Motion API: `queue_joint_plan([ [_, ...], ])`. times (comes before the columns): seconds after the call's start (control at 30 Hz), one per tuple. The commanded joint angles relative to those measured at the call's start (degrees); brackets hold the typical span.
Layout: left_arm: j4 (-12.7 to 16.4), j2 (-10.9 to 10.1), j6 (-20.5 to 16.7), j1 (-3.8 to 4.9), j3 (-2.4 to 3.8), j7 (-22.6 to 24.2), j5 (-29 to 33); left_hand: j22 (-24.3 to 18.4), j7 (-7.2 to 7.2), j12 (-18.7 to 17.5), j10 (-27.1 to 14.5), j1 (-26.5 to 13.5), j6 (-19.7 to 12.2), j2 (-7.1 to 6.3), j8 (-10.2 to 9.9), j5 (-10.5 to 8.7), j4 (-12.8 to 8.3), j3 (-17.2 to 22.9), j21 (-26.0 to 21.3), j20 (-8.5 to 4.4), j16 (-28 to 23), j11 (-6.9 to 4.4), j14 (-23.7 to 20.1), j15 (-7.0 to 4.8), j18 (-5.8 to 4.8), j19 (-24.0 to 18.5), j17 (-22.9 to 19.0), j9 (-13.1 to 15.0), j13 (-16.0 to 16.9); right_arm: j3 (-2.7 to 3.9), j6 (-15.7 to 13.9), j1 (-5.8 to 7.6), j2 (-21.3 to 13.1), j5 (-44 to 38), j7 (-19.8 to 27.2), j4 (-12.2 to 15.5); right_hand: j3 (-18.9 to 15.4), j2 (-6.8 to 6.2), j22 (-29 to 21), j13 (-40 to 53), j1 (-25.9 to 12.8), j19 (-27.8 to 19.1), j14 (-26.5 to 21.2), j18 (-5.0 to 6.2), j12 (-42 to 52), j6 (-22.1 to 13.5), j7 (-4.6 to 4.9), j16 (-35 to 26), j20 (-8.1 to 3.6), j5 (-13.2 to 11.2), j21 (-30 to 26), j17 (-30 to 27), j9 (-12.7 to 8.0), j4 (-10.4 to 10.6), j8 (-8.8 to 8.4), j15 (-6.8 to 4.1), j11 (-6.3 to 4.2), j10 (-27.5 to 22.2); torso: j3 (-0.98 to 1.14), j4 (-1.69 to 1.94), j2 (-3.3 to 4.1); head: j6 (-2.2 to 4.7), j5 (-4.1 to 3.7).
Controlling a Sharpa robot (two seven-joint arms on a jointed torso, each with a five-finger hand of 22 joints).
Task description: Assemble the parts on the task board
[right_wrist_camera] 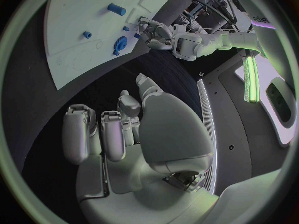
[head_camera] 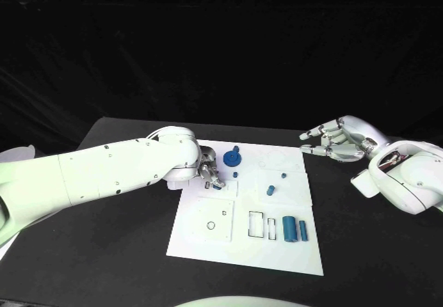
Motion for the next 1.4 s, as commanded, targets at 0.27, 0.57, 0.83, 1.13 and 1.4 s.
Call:
queue_joint_plan([
  [0.27,-0.5,0.5,2.1,-0.25,-0.18,-3.1,-0.5,8.0,-0.47,0.3,0.3,-0.3,0.4,0.49,0.3,0.13,-9.5,10.0,0.2,0.32,0.2,0.13,5.9,0.25,-0.53,2.4,15.1,0.2,0.0,0.00,0.9,-0.06,0.1,-0.3,0.3,0.1,-0.3,0.11,-0.1,-0.1,0.4,0.1,4.5,0.33,-0.3,0.4,0.00,-0.3,-0.44,0.2,-0.3,7.8,0.0,0.0,0.13,-0.28,0.07,0.2,0.03,0.00,0.05,-0.10,0.00],
  [0.57,-2.3,1.6,1.9,-0.40,-0.21,-3.2,-0.3,8.1,-0.74,0.5,0.6,-3.5,1.0,1.43,0.5,-0.23,-8.4,9.4,0.2,0.34,0.2,0.01,5.9,0.18,-0.55,2.5,15.1,0.8,0.3,0.00,1.0,-0.06,0.0,-0.4,0.2,0.3,-0.3,0.11,-0.1,-0.1,0.4,0.1,4.5,0.33,-0.3,0.4,0.00,-0.3,-0.44,0.2,-0.3,7.8,0.0,0.0,0.13,-0.28,0.07,0.2,0.04,-0.04,0.03,-0.23,-0.03],
  [0.83,-3.5,2.4,3.5,-0.45,-0.30,-3.3,0.0,8.5,-1.08,0.7,0.7,-6.1,1.4,1.49,0.2,-0.37,-7.6,7.3,0.4,0.21,0.2,-0.23,5.9,-0.02,-0.63,2.7,15.1,1.2,0.6,0.00,1.1,-0.06,-0.1,-0.5,0.1,0.6,-0.3,0.11,-0.1,-0.1,0.4,0.1,4.5,0.33,-0.3,0.4,0.00,-0.3,-0.44,0.2,-0.3,7.8,0.0,0.0,0.13,-0.28,0.07,0.2,0.06,-0.02,-0.01,-0.34,-0.10],
  [1.13,-4.0,2.7,5.4,-0.46,-0.38,-3.4,0.1,9.1,-1.43,1.0,0.9,-10.0,2.6,1.53,-0.3,-0.42,-5.8,3.5,0.7,-0.03,0.2,-0.51,5.9,-0.28,-0.76,2.9,15.1,1.2,0.9,0.00,1.2,-0.06,-0.3,-0.6,0.1,0.9,-0.4,0.07,-0.1,-0.2,0.3,0.0,4.5,0.33,-0.4,0.4,0.01,-0.4,-0.44,0.2,-0.4,7.8,0.0,0.0,0.10,-0.28,0.09,0.1,0.04,0.02,-0.05,-0.35,-0.11],
  [1.4,-4.4,2.8,6.2,-0.46,-0.40,-3.4,0.1,9.7,-1.63,1.2,1.1,-12.1,3.5,1.66,-0.7,-0.41,-4.5,0.9,1.0,-0.19,0.2,-0.68,5.9,-0.45,-0.90,3.2,15.1,1.3,1.3,0.00,1.2,-0.06,-0.4,-0.6,0.0,1.2,-0.5,0.05,-0.2,-0.3,0.3,0.0,4.4,0.34,-0.5,0.4,0.01,-0.4,-0.44,0.1,-0.4,7.7,0.0,0.1,0.10,-0.28,0.09,0.1,0.05,-0.01,-0.03,-0.42,-0.02],
])
